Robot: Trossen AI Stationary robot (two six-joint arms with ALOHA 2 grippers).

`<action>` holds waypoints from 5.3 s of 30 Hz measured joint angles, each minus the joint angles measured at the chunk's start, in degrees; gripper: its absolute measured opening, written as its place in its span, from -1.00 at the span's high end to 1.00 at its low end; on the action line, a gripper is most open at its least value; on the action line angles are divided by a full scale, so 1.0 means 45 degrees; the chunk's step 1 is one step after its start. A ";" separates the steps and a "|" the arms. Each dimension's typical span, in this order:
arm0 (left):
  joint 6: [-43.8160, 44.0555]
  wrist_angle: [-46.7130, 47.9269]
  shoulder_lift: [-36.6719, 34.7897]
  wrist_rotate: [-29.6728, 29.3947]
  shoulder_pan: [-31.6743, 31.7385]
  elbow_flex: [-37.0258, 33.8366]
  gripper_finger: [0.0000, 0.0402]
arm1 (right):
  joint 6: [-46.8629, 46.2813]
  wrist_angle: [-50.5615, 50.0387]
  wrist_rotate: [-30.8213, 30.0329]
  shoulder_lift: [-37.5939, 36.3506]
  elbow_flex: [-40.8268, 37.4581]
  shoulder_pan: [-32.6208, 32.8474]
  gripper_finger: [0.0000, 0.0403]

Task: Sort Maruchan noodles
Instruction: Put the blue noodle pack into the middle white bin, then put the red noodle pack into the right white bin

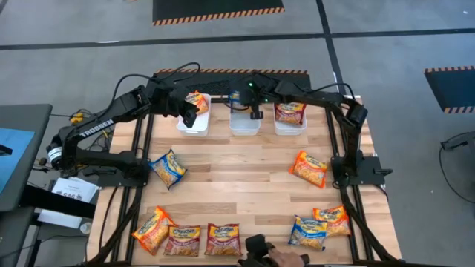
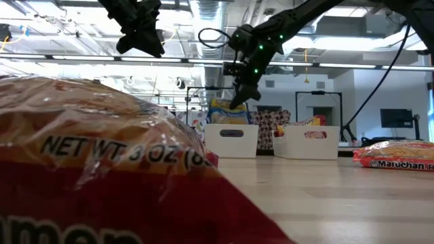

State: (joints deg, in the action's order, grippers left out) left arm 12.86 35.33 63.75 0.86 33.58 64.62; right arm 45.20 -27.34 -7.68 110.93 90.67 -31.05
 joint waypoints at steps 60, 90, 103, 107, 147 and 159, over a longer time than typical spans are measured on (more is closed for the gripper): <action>-0.0565 0.1165 -0.0086 0.2939 0.0303 0.0000 0.63 | -0.4768 -0.8384 -0.1658 0.0879 0.7257 0.1336 0.32; 0.2266 0.2725 -0.0405 0.7362 -0.5206 -0.1281 0.62 | -1.6552 -1.1688 -0.1201 -0.2686 0.5756 0.9393 0.40; 0.5492 -0.2102 0.0135 0.7179 -0.6532 -0.3787 0.33 | -2.0482 -1.1849 -0.4790 -0.2382 0.5761 1.3289 0.40; 0.5894 -0.2914 0.0838 0.6766 -0.7296 -0.4065 0.32 | -2.1182 -1.1971 -0.5485 -0.2302 0.5752 1.3914 0.40; 0.7830 -1.0360 0.7741 0.5728 -1.1441 -0.4036 0.32 | -2.1837 -1.2462 -0.5625 -0.2297 0.5752 1.4563 0.40; 0.7825 -1.0403 0.7741 0.5461 -1.1734 -0.4031 0.32 | -2.1819 -1.2432 -0.5625 -0.2297 0.5752 1.4563 0.40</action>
State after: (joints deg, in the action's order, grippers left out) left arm 48.07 -11.48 98.59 25.43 -19.22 46.48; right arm -52.98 -83.29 -32.99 100.60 116.55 34.48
